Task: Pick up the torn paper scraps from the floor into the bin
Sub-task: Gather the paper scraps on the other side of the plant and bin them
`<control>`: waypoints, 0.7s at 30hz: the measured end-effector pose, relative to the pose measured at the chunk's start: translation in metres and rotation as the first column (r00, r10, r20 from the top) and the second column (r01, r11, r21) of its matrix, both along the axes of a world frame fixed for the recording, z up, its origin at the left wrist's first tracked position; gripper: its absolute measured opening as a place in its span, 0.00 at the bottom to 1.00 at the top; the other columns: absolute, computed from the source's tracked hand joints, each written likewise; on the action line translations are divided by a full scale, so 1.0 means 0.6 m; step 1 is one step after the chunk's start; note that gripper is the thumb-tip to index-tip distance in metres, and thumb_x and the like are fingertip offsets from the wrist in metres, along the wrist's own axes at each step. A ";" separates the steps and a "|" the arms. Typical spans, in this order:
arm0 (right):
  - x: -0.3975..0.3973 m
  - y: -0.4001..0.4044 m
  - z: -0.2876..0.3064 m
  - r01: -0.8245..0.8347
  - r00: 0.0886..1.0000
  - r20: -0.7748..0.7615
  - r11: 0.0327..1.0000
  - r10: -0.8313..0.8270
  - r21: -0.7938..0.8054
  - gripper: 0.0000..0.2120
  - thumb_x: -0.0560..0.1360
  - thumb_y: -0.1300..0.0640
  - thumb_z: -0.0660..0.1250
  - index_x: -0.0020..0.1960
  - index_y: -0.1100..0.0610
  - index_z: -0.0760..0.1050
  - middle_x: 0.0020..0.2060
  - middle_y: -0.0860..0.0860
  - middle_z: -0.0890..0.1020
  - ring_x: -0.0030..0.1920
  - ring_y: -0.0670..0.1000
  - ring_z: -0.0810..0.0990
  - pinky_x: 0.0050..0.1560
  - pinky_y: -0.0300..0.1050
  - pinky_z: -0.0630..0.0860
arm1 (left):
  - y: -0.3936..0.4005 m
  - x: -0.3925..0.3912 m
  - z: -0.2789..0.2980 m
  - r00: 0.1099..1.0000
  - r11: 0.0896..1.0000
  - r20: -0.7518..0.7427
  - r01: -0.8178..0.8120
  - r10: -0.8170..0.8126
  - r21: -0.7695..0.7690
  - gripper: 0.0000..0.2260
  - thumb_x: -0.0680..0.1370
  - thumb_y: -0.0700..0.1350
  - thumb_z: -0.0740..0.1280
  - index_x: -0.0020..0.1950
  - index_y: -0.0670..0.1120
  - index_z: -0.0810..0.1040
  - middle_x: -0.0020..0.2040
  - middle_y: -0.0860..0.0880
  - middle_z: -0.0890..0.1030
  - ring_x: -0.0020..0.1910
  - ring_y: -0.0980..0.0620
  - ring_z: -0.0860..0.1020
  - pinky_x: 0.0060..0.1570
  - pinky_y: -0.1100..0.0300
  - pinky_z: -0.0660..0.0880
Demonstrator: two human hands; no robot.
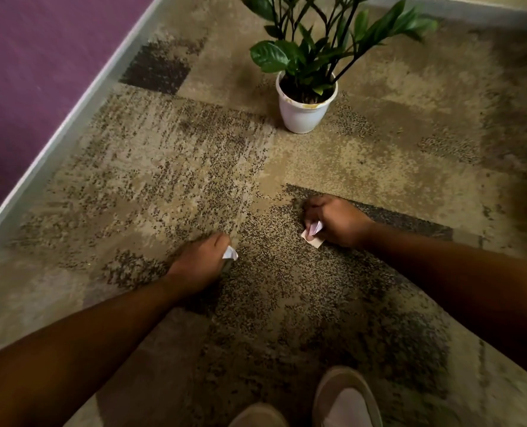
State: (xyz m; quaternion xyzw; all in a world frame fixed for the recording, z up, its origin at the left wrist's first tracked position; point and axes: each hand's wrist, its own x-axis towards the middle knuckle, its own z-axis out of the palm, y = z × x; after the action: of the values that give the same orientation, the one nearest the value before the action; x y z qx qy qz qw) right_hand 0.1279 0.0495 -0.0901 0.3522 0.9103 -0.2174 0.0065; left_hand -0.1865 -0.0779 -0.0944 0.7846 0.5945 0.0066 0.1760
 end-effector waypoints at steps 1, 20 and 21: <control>0.000 -0.001 -0.002 0.013 1.000 0.001 1.000 -0.013 0.013 0.06 0.71 0.54 0.75 0.44 0.49 0.79 0.46 0.49 0.79 0.47 0.54 0.78 0.45 0.47 0.74 | -0.001 0.000 0.001 0.999 0.999 -0.030 0.041 -0.041 0.005 0.08 0.80 0.48 0.64 0.56 0.46 0.71 0.51 0.48 0.77 0.43 0.51 0.76 0.39 0.59 0.69; -0.066 -0.013 0.044 0.272 0.177 -0.269 0.310 -0.947 -0.911 0.10 0.79 0.56 0.72 0.55 0.62 0.78 0.32 0.45 0.83 0.32 0.42 0.80 0.33 0.39 0.75 | 0.064 0.139 0.045 0.799 0.887 0.416 -0.460 0.434 -0.041 0.09 0.81 0.45 0.63 0.59 0.45 0.68 0.44 0.51 0.76 0.36 0.59 0.72 0.29 0.67 0.66; -0.069 -0.013 0.048 0.242 0.144 -0.261 0.290 -0.955 -0.926 0.09 0.79 0.56 0.72 0.54 0.61 0.78 0.33 0.45 0.83 0.33 0.43 0.80 0.34 0.39 0.77 | 0.072 0.159 0.051 0.749 0.875 0.486 -0.477 0.451 -0.078 0.09 0.81 0.44 0.64 0.58 0.45 0.68 0.45 0.51 0.76 0.36 0.57 0.74 0.29 0.64 0.69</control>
State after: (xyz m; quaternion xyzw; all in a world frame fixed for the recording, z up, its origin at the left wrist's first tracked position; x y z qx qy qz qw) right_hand 0.0865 0.0418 -0.0616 0.5431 0.3533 -0.6564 -0.3865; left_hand -0.0912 -0.0349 -0.0637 0.5884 0.7059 0.2636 0.2931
